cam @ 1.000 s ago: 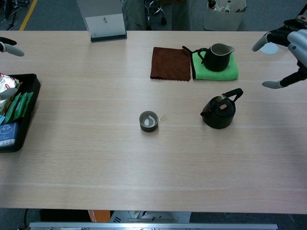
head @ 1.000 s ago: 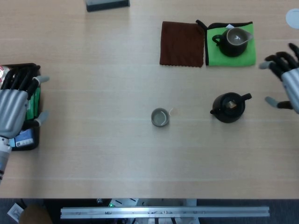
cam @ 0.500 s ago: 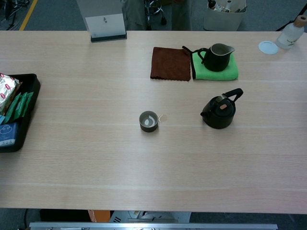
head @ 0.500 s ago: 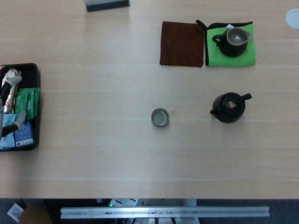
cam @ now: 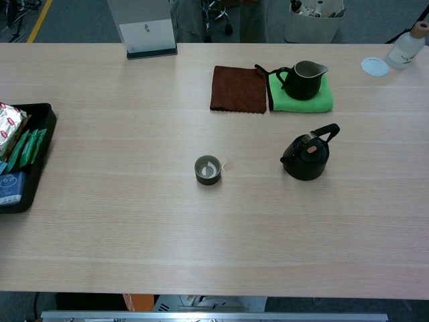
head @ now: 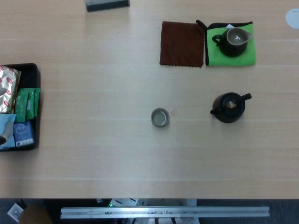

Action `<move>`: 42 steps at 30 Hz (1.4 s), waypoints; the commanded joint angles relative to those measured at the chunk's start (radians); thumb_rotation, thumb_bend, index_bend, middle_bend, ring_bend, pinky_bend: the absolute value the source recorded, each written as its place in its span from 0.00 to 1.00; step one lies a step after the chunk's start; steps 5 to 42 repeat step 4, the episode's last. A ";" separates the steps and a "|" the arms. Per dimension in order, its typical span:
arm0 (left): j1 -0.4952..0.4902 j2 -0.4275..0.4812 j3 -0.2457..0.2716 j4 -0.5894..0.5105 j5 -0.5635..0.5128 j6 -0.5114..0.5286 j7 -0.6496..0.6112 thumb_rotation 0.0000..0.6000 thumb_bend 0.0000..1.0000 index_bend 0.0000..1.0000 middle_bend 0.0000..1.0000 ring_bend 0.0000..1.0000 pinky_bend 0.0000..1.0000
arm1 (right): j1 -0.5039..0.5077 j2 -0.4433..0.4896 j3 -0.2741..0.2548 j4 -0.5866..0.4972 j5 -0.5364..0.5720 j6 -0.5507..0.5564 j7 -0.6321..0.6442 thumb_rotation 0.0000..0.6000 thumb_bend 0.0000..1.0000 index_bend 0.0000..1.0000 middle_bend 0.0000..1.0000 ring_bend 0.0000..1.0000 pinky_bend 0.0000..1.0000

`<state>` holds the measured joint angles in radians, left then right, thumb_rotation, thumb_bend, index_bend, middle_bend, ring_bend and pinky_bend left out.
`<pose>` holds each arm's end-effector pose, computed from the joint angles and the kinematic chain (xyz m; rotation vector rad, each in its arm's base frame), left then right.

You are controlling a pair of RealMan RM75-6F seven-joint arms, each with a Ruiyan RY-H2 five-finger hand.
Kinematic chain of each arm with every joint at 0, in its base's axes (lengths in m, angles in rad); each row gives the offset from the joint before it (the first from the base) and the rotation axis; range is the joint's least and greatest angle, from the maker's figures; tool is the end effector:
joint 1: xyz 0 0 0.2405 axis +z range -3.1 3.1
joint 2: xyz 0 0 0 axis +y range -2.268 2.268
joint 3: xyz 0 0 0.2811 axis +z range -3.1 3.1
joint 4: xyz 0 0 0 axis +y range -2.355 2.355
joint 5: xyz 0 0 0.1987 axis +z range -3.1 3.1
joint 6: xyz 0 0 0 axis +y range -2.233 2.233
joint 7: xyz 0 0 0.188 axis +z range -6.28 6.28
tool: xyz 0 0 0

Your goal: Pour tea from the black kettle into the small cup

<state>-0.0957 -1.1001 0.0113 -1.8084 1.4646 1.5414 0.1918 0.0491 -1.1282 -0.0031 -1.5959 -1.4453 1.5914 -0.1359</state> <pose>-0.2989 0.2141 0.1720 -1.3819 -0.9109 -0.8714 -0.3452 -0.2031 0.1918 1.3330 -0.7974 0.7675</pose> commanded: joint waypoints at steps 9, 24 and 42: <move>0.011 0.003 -0.001 -0.010 0.004 0.005 0.003 1.00 0.27 0.20 0.10 0.08 0.06 | 0.010 -0.010 0.016 0.006 0.005 -0.036 0.000 1.00 0.02 0.31 0.28 0.18 0.00; 0.011 0.003 -0.001 -0.010 0.004 0.005 0.003 1.00 0.27 0.20 0.10 0.08 0.06 | 0.010 -0.010 0.016 0.006 0.005 -0.036 0.000 1.00 0.02 0.31 0.28 0.18 0.00; 0.011 0.003 -0.001 -0.010 0.004 0.005 0.003 1.00 0.27 0.20 0.10 0.08 0.06 | 0.010 -0.010 0.016 0.006 0.005 -0.036 0.000 1.00 0.02 0.31 0.28 0.18 0.00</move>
